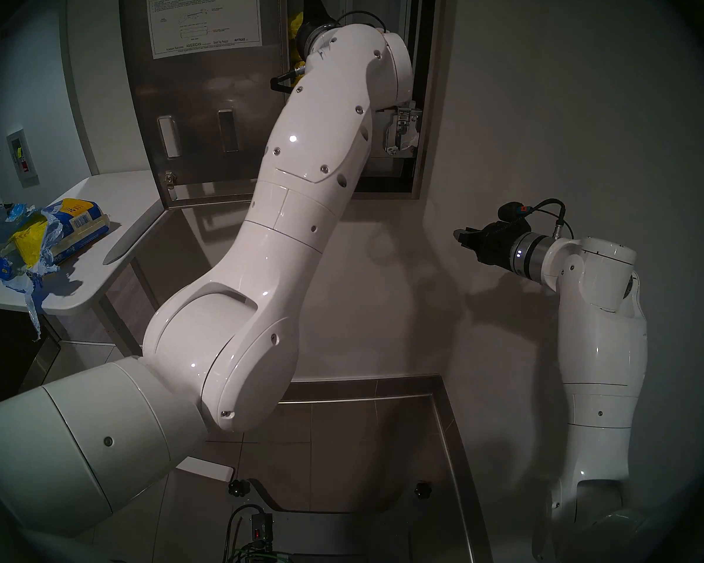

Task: Open the dispenser door, put the pads inside, close the door

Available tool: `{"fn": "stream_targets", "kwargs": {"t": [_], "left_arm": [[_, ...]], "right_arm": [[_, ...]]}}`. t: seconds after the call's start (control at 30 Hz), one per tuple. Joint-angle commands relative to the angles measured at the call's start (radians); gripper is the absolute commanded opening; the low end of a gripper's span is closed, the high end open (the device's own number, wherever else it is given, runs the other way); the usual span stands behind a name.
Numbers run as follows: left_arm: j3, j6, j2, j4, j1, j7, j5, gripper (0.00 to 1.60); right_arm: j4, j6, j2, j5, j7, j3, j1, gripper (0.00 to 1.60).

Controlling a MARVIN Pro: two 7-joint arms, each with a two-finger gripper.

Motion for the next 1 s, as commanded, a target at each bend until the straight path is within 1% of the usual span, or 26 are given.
{"fn": "stream_targets", "kwargs": {"t": [0.0, 0.17, 0.2, 0.27, 0.37, 0.4, 0.47, 0.63, 0.73, 0.97], "left_arm": [[-0.042, 0.006, 0.001, 0.001, -0.105, 0.024, -0.003, 0.00], [-0.051, 0.017, 0.001, 0.045, -0.141, 0.007, -0.023, 0.00], [-0.048, 0.014, 0.001, 0.033, -0.129, 0.007, -0.025, 0.00], [-0.046, 0.022, 0.001, 0.055, -0.152, -0.007, -0.040, 0.00], [-0.031, 0.032, 0.001, 0.060, -0.171, -0.047, -0.077, 0.00], [-0.020, 0.034, 0.001, 0.046, -0.161, -0.053, -0.085, 0.00], [-0.006, 0.048, 0.001, 0.059, -0.179, -0.078, -0.110, 0.00], [0.020, 0.083, 0.001, 0.060, -0.186, -0.115, -0.141, 0.00], [0.018, 0.104, 0.001, 0.079, -0.198, -0.124, -0.147, 0.00], [-0.010, 0.134, 0.001, 0.141, -0.241, -0.111, -0.149, 0.00]], "right_arm": [[-0.028, -0.003, 0.006, 0.002, 0.000, 0.002, 0.027, 0.52], [-0.028, -0.002, 0.006, 0.002, 0.000, 0.002, 0.027, 0.52], [-0.028, -0.002, 0.006, 0.002, 0.000, 0.002, 0.027, 0.52], [-0.028, -0.002, 0.006, 0.002, 0.000, 0.002, 0.027, 0.52], [-0.028, -0.002, 0.006, 0.002, 0.000, 0.002, 0.027, 0.52], [-0.028, -0.002, 0.006, 0.002, 0.000, 0.002, 0.027, 0.52], [-0.028, -0.002, 0.006, 0.002, 0.000, 0.002, 0.028, 0.52], [-0.029, -0.001, 0.006, 0.002, -0.001, 0.002, 0.028, 0.52], [-0.030, -0.001, 0.006, 0.002, -0.001, 0.002, 0.028, 0.52], [-0.030, -0.001, 0.006, 0.002, -0.002, 0.002, 0.028, 0.52]]}}
